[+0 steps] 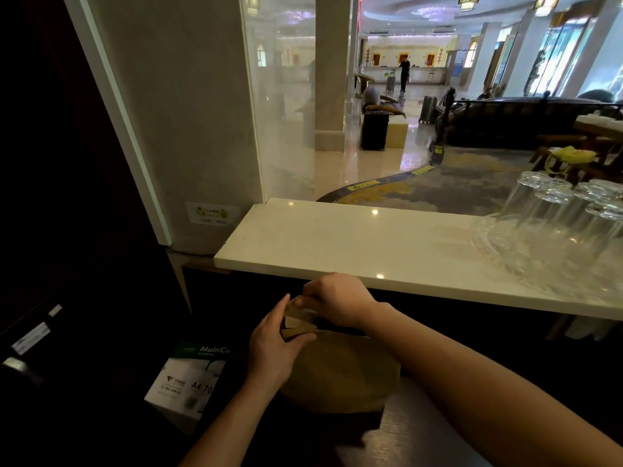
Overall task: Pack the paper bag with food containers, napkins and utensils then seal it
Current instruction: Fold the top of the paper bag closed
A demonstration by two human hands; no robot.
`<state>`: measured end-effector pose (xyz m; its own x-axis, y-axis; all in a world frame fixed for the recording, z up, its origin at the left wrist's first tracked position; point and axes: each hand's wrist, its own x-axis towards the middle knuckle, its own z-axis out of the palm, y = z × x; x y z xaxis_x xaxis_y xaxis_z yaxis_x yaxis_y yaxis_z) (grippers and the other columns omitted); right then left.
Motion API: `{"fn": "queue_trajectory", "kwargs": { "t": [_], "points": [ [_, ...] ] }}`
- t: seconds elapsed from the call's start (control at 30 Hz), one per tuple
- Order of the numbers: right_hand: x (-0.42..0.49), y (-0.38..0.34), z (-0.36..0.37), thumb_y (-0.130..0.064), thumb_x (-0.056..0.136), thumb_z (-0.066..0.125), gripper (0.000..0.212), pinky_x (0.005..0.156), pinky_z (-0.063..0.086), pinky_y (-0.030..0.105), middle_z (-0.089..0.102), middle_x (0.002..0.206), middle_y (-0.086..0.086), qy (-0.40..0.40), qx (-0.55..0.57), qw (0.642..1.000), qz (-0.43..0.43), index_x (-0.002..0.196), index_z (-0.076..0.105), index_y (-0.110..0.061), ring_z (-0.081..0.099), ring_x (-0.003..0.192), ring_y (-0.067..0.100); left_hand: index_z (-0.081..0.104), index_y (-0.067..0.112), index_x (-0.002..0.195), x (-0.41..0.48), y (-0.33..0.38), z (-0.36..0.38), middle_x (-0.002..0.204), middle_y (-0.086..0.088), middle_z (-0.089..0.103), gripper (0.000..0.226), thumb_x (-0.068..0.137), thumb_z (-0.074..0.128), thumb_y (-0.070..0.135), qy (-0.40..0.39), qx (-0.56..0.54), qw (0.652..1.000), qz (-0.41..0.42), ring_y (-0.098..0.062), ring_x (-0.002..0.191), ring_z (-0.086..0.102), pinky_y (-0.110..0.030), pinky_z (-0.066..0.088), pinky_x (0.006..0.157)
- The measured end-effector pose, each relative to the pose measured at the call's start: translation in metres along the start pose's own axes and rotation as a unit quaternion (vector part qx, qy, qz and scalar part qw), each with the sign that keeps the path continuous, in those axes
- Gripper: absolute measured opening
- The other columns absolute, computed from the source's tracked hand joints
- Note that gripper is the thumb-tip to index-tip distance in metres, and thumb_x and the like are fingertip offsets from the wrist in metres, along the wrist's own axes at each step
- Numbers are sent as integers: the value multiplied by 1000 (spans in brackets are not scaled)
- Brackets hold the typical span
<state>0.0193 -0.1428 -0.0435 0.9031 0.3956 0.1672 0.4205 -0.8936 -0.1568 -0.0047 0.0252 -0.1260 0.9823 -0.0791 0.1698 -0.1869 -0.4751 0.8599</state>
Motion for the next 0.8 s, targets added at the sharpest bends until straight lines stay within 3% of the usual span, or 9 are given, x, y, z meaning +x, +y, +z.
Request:
{"fn": "queue_trajectory", "kwargs": {
  "t": [0.13, 0.2, 0.3, 0.37, 0.43, 0.53, 0.63, 0.7, 0.8],
  "points": [
    [-2, 5, -5, -54, 91, 56, 32, 62, 51, 34, 66, 81, -2, -3, 6, 998, 58, 92, 66, -24, 63, 78, 20, 55, 31, 132, 4, 3, -2, 113, 6, 64, 70, 70, 86, 25, -8, -32, 999, -16, -13, 105, 59, -33, 50, 89],
    [-20, 17, -9, -48, 86, 62, 26, 64, 51, 33, 67, 91, -4, 26, -23, 998, 57, 101, 64, -26, 64, 84, 20, 67, 30, 109, 7, 5, -3, 99, 10, 68, 46, 69, 86, 18, 1, -38, 999, -18, -11, 96, 63, -23, 50, 78],
    [-63, 48, -16, -38, 87, 63, 18, 63, 53, 32, 69, 94, -6, 62, -67, 990, 110, 103, 66, -29, 66, 86, 19, 65, 30, 84, 10, 5, -4, 82, 13, 66, 29, 71, 84, 13, 9, -16, 1000, -9, -5, 83, 63, -15, 43, 64],
    [-89, 65, -19, -38, 89, 61, 11, 62, 53, 31, 70, 87, -9, 80, -24, 976, 203, 93, 69, -31, 66, 82, 16, 64, 27, 83, 11, 5, -3, 81, 12, 65, 26, 73, 83, 12, 15, -8, 1000, 1, -2, 80, 60, -15, 42, 63],
    [-111, 74, -11, -40, 91, 62, 11, 68, 55, 31, 69, 85, -13, 124, 101, 948, 275, 95, 69, -33, 66, 82, 8, 64, 27, 83, 14, 4, -2, 81, 11, 65, 26, 73, 83, 12, 21, 0, 1000, 14, -2, 79, 60, -18, 43, 62],
    [-144, 73, 13, -47, 83, 70, 50, 88, 54, 28, 66, 111, -16, 193, 330, 877, 292, 129, 58, -30, 62, 102, 1, 62, 27, 85, 14, 4, 0, 83, 9, 65, 25, 76, 81, 14, 19, 15, 999, 37, -7, 80, 60, -22, 45, 62],
    [-162, 66, 39, -51, 68, 81, 90, 94, 49, 22, 54, 132, -21, 172, 464, 831, 254, 145, 38, -36, 51, 121, -4, 63, 27, 88, 16, 2, 1, 85, 9, 65, 26, 76, 81, 13, 20, 14, 999, 42, -5, 81, 60, -19, 43, 62],
    [-155, 61, 47, -44, 74, 80, 81, 86, 51, 13, 54, 129, -24, 150, 475, 829, 253, 143, 38, -43, 51, 118, -9, 65, 26, 93, 16, 1, 1, 88, 9, 65, 27, 76, 81, 13, 15, 6, 999, 43, -6, 83, 60, -17, 43, 63],
    [-129, 60, 54, -23, 87, 71, 30, 70, 55, 14, 69, 103, -10, 221, 465, 803, 300, 111, 65, -40, 66, 99, 6, 66, 29, 107, 15, 1, -1, 100, 7, 66, 37, 77, 80, 12, 0, 1, 999, 47, -11, 92, 60, -23, 47, 73]
  ]
}}
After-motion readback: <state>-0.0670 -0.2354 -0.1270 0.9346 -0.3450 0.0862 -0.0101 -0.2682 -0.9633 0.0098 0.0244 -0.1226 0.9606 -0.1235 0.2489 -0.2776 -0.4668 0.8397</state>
